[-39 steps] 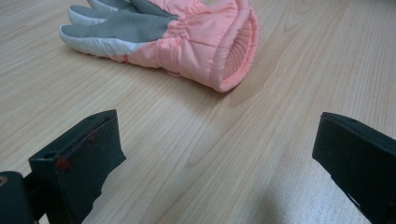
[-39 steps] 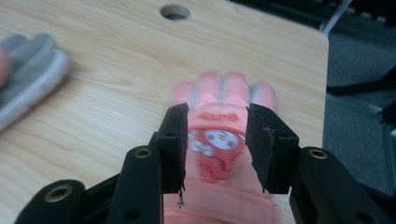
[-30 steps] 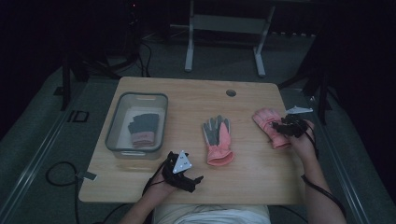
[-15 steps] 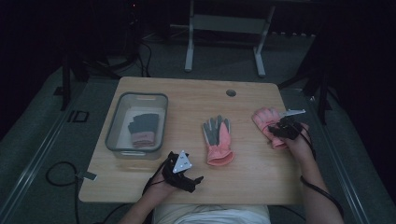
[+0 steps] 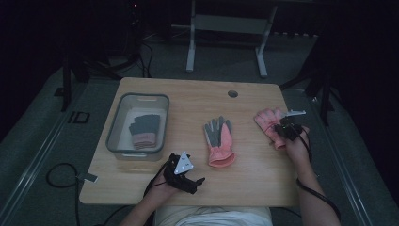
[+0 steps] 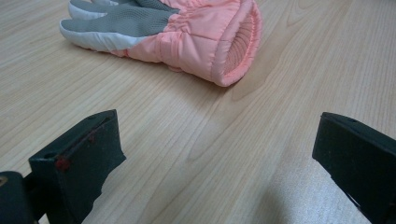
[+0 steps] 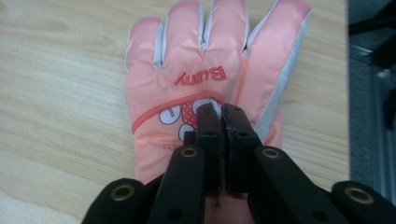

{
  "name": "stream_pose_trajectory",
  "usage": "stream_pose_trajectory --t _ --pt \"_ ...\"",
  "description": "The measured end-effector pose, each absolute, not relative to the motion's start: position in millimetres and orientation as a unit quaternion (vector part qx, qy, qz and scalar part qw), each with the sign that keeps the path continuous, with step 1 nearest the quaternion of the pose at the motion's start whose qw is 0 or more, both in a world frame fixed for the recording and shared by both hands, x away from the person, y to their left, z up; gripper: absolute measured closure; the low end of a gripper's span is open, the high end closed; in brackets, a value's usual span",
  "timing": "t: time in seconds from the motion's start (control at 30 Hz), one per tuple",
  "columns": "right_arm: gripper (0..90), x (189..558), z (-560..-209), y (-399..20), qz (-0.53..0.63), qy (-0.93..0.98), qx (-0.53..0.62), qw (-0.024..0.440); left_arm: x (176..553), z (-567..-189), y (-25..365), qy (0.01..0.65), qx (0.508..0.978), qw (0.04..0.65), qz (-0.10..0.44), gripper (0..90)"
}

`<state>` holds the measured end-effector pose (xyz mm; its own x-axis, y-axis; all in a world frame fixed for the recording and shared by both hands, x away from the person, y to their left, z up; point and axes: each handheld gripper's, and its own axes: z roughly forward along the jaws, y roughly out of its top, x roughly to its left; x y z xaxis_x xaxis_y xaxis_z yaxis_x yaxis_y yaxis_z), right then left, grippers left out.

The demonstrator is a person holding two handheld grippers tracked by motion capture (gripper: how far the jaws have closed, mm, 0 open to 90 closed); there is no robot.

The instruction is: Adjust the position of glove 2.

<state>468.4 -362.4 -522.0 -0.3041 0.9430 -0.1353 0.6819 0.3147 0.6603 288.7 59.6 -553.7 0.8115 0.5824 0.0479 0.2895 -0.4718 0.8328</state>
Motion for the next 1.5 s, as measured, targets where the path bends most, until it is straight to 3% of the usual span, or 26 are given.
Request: stream_pose_trajectory --t 0.4,0.67,0.97,1.5 --pt "87.9 436 -441 -341 0.321 0.707 0.556 0.297 289 -553 60 0.262 0.84 0.445 0.169 1.0" --pt "87.8 404 -424 -314 0.326 0.675 0.577 0.325 289 -553 60 0.262 0.839 0.447 0.168 1.0" --pt "87.7 372 -435 -285 0.348 0.66 0.592 0.305 289 -553 59 0.258 0.84 0.446 0.17 1.0" --pt "87.4 377 -498 -270 0.31 0.662 0.624 0.276 289 -552 61 0.26 0.84 0.444 0.172 1.0"
